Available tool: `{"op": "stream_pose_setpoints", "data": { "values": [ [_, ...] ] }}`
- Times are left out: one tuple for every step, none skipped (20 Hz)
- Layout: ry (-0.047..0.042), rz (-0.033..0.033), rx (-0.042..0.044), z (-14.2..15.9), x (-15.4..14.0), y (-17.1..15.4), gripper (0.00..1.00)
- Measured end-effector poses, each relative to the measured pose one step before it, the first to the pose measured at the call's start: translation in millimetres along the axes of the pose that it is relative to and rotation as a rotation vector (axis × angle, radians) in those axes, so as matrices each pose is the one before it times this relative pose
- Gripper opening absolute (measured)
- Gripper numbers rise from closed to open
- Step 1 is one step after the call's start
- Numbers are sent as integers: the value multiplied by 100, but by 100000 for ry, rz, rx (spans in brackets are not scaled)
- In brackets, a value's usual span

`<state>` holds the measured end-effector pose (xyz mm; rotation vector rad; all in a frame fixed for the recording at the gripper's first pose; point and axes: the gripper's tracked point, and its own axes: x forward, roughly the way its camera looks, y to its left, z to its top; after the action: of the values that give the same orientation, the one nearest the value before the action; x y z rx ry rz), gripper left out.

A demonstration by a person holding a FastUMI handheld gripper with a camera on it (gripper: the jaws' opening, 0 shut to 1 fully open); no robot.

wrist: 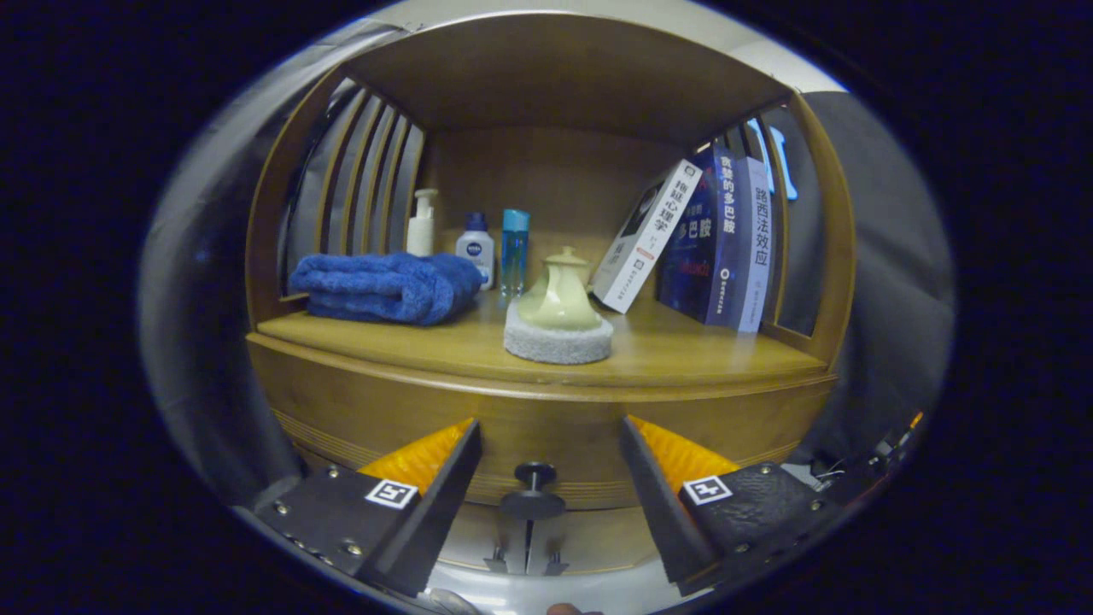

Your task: Pull open the drawer, take out the items inside it, and place them on the countertop above the cabinet.

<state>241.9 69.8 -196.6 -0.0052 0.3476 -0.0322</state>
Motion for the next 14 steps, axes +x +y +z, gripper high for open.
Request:
{"op": "stream_pose_setpoints", "data": {
  "values": [
    [-1949,64,-499,900,-721,-179,97],
    [-1377,286,-625,482,-771,-99,97],
    [-1422,449,-180,723,-847,-127,97],
    [-1676,148,279,843,-991,-200,97],
    [-2091,-38,773,912,-1087,-267,97],
    [-2174,11,1098,908,-1103,-246,97],
    [-1939,-5,1033,874,-1124,-258,97],
    [-1713,-94,946,871,-1241,-342,97],
    [-1500,37,632,810,-1210,-252,97],
    [-1502,88,461,821,-1192,-317,97],
    [-1542,104,214,820,-1197,-304,97],
    [-1505,-42,165,753,-1202,-342,97],
    [-1194,137,255,716,-1173,-313,97],
    [-1123,102,224,601,-1074,-360,97]
  ]
}}
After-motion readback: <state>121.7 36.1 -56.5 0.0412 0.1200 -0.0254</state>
